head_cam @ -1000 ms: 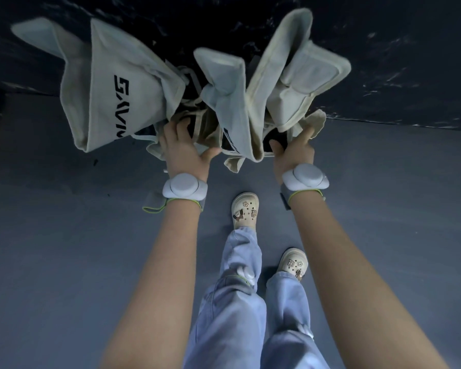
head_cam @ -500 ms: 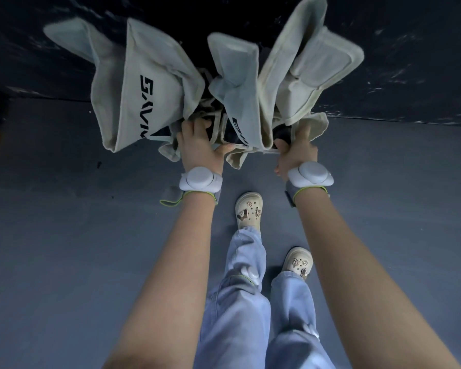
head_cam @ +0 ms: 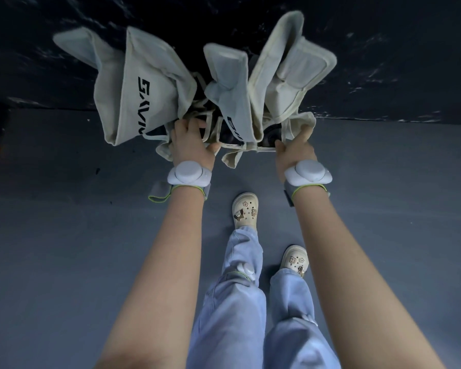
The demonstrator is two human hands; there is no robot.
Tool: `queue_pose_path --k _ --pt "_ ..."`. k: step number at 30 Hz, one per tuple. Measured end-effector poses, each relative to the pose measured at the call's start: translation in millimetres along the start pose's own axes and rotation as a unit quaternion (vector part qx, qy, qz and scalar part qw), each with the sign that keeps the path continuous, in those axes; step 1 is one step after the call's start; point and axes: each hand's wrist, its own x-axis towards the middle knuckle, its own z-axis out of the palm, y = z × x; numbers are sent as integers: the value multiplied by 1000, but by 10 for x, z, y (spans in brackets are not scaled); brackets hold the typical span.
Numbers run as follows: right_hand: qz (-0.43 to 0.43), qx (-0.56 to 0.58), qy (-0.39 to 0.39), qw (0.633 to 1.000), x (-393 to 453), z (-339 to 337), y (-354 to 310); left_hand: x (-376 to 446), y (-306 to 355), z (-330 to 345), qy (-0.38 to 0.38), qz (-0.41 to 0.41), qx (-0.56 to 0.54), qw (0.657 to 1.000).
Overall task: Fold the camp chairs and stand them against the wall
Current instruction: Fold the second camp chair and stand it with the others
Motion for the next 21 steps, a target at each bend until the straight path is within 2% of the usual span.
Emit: queue_pose_path --k 7,16,21 --pt "-8 -11 -21 1000 -500 -200 -41 -392 149 -268 -43 -3 13 999" --pt "-50 -109 -99 988 -1594 -644 227 -1612 480 -483 -82 -31 -55 995" --pt "-112 -129 -79 982 -2434 -1053 535 -2544 755 -771 -41 -50 -96 993"
